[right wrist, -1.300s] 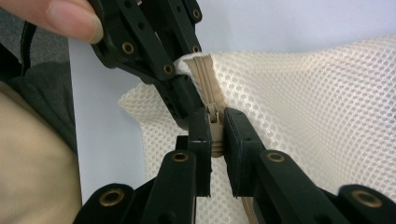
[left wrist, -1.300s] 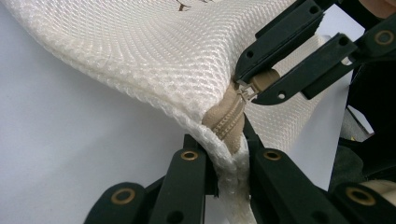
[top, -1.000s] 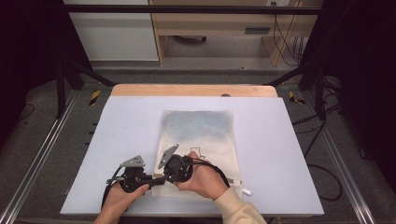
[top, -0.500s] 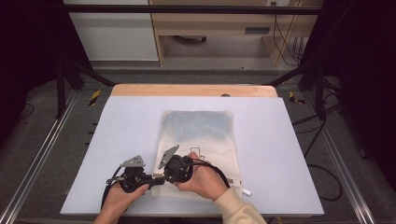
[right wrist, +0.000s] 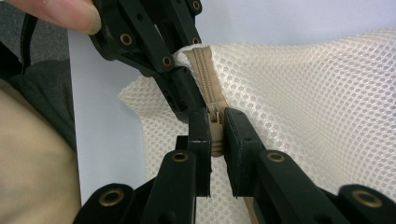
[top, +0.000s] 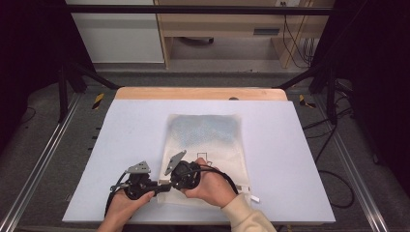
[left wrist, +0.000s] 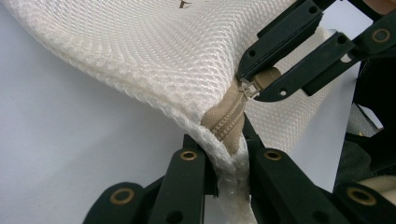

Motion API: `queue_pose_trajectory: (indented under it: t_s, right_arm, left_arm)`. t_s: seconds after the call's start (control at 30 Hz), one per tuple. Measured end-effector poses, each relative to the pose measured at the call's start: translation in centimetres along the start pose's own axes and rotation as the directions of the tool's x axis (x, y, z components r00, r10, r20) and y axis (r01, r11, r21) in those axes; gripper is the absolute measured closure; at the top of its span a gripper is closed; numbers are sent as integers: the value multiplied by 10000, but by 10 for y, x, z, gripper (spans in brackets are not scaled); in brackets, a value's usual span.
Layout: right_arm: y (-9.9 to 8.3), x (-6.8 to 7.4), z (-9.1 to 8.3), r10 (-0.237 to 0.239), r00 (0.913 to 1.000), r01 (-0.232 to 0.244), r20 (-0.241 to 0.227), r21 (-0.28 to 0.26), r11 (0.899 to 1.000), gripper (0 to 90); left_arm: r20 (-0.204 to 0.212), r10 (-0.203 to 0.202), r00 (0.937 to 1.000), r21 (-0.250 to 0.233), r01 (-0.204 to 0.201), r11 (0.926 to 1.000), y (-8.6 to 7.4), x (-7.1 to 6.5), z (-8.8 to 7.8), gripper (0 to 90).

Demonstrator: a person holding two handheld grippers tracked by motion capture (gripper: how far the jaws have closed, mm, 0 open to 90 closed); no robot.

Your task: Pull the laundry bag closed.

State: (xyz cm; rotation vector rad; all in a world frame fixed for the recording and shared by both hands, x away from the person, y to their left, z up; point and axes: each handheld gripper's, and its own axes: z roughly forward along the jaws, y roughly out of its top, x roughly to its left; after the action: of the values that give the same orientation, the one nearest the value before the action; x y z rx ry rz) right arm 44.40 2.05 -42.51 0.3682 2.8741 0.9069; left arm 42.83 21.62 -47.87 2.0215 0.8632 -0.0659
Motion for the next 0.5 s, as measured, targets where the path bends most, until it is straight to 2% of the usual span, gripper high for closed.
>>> queue_pose_trajectory:
  t_s: [0.27,0.43,0.5]
  right_arm:
    - [-3,-1,-1,-8,10000,8,-30,-16,10000,819]
    - [-6,-1,-2,160,9999,-160,-7,50,9999,819]
    - [-6,-2,-3,74,10000,-74,-28,12,10000,820]
  left_arm:
    - [29,23,10000,28,-23,10000,0,-1,0,845]
    - [38,91,10000,36,-91,10000,0,-1,0,844]
    - [63,89,9999,40,-89,10000,0,-2,1,844]
